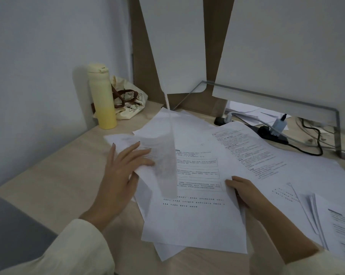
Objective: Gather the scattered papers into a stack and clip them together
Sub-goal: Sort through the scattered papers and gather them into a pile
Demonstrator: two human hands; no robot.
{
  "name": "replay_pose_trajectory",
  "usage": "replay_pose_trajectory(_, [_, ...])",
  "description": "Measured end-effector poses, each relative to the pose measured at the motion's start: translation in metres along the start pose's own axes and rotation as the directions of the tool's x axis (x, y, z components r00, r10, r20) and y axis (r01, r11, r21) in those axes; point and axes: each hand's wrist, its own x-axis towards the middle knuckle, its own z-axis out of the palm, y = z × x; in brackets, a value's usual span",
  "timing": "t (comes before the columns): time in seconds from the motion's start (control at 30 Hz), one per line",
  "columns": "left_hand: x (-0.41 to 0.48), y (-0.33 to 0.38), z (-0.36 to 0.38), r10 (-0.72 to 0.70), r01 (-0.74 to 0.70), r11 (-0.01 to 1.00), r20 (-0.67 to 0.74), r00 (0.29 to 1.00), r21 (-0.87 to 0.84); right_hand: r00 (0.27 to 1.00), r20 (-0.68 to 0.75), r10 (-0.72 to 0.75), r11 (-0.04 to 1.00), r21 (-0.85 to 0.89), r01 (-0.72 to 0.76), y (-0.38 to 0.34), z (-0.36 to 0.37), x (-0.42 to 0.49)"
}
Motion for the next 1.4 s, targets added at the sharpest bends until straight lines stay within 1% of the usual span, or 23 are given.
replay_pose_trajectory(0.1, [-0.002,0.001,0.016,-0.024,0.029,0.997,0.064,0.998,-0.076,0.996,0.075,0.038,0.984,0.173,-0.050,0.001,-0.007,-0.004])
replay_pose_trajectory(0.2, [-0.006,0.001,0.026,-0.133,0.160,0.956,0.125,0.983,-0.247,0.993,0.102,0.057,0.951,0.297,-0.086,0.001,-0.012,-0.007])
replay_pose_trajectory(0.23, [-0.006,0.000,0.028,-0.146,0.187,0.933,0.153,0.977,-0.308,0.993,0.104,0.063,0.932,0.348,-0.096,0.000,-0.013,-0.007])
replay_pose_trajectory(0.3, [-0.009,-0.003,0.032,-0.118,0.182,0.895,0.177,0.977,-0.406,0.987,0.147,0.068,0.916,0.383,-0.120,-0.001,-0.014,-0.005])
replay_pose_trajectory(0.37, [-0.011,-0.009,0.037,-0.100,0.190,0.874,0.217,0.971,-0.448,0.981,0.179,0.074,0.926,0.352,-0.134,-0.001,-0.013,-0.002])
replay_pose_trajectory(0.43, [-0.012,-0.011,0.043,-0.087,0.205,0.876,0.275,0.958,-0.436,0.982,0.184,0.048,0.941,0.320,-0.106,-0.001,-0.013,-0.002])
replay_pose_trajectory(0.53, [-0.010,-0.008,0.050,-0.054,0.188,0.896,0.321,0.945,-0.403,0.967,0.254,0.009,0.981,0.186,-0.058,-0.002,-0.012,-0.003])
replay_pose_trajectory(0.63, [-0.005,-0.002,0.055,-0.101,0.239,0.896,0.350,0.931,-0.375,0.966,0.259,-0.003,0.990,0.137,-0.034,0.001,-0.010,0.000])
replay_pose_trajectory(0.7, [-0.001,0.005,0.054,-0.200,0.326,0.867,0.335,0.921,-0.378,0.970,0.243,-0.014,0.991,0.133,-0.019,0.002,-0.009,0.001])
replay_pose_trajectory(0.77, [0.006,0.017,0.047,-0.344,0.463,0.756,0.321,0.882,-0.463,0.975,0.222,-0.024,0.993,0.120,-0.003,0.002,-0.007,0.001])
replay_pose_trajectory(0.83, [0.009,0.026,0.043,-0.451,0.572,0.597,0.354,0.819,-0.563,0.984,0.173,-0.035,0.994,0.106,0.017,0.003,-0.004,0.001])
replay_pose_trajectory(0.9, [0.010,0.029,0.039,-0.515,0.650,0.517,0.404,0.756,-0.556,0.993,0.113,-0.040,0.994,0.102,0.029,0.002,-0.001,0.002])
replay_pose_trajectory(0.97, [0.013,0.029,0.038,-0.504,0.646,0.465,0.419,0.755,-0.606,0.993,0.087,-0.076,0.985,0.159,0.062,-0.002,-0.001,-0.001])
replay_pose_trajectory(1.0, [0.016,0.031,0.038,-0.490,0.624,0.470,0.403,0.773,-0.624,0.989,0.091,-0.113,0.972,0.218,0.091,-0.004,-0.002,-0.002])
replay_pose_trajectory(1.07, [0.021,0.034,0.039,-0.534,0.650,0.439,0.402,0.744,-0.620,0.975,0.106,-0.195,0.934,0.322,0.152,-0.010,-0.007,-0.006])
replay_pose_trajectory(1.1, [0.025,0.036,0.037,-0.570,0.678,0.350,0.428,0.702,-0.646,0.968,0.101,-0.228,0.916,0.359,0.178,-0.013,-0.009,-0.009])
replay_pose_trajectory(1.17, [0.038,0.044,0.033,-0.573,0.684,0.169,0.493,0.654,-0.710,0.959,0.058,-0.278,0.884,0.405,0.232,-0.018,-0.013,-0.012])
replay_pose_trajectory(1.2, [0.043,0.047,0.031,-0.570,0.670,0.128,0.499,0.653,-0.731,0.953,0.034,-0.300,0.870,0.420,0.259,-0.021,-0.014,-0.014])
replay_pose_trajectory(1.23, [0.047,0.052,0.027,-0.585,0.659,0.065,0.507,0.633,-0.749,0.948,0.010,-0.317,0.860,0.425,0.283,-0.025,-0.014,-0.017])
replay_pose_trajectory(1.27, [0.049,0.056,0.023,-0.600,0.643,0.043,0.495,0.628,-0.764,0.944,-0.007,-0.331,0.855,0.421,0.303,-0.027,-0.014,-0.019])
replay_pose_trajectory(1.3, [0.050,0.061,0.021,-0.602,0.633,0.082,0.468,0.647,-0.770,0.941,-0.022,-0.339,0.853,0.416,0.317,-0.030,-0.013,-0.022])
replay_pose_trajectory(1.37, [0.046,0.066,0.018,-0.579,0.611,0.318,0.363,0.731,-0.725,0.932,-0.033,-0.362,0.850,0.398,0.344,-0.033,-0.011,-0.028])
replay_pose_trajectory(1.4, [0.043,0.066,0.019,-0.570,0.589,0.389,0.317,0.758,-0.708,0.928,-0.017,-0.372,0.853,0.388,0.349,-0.033,-0.010,-0.030])
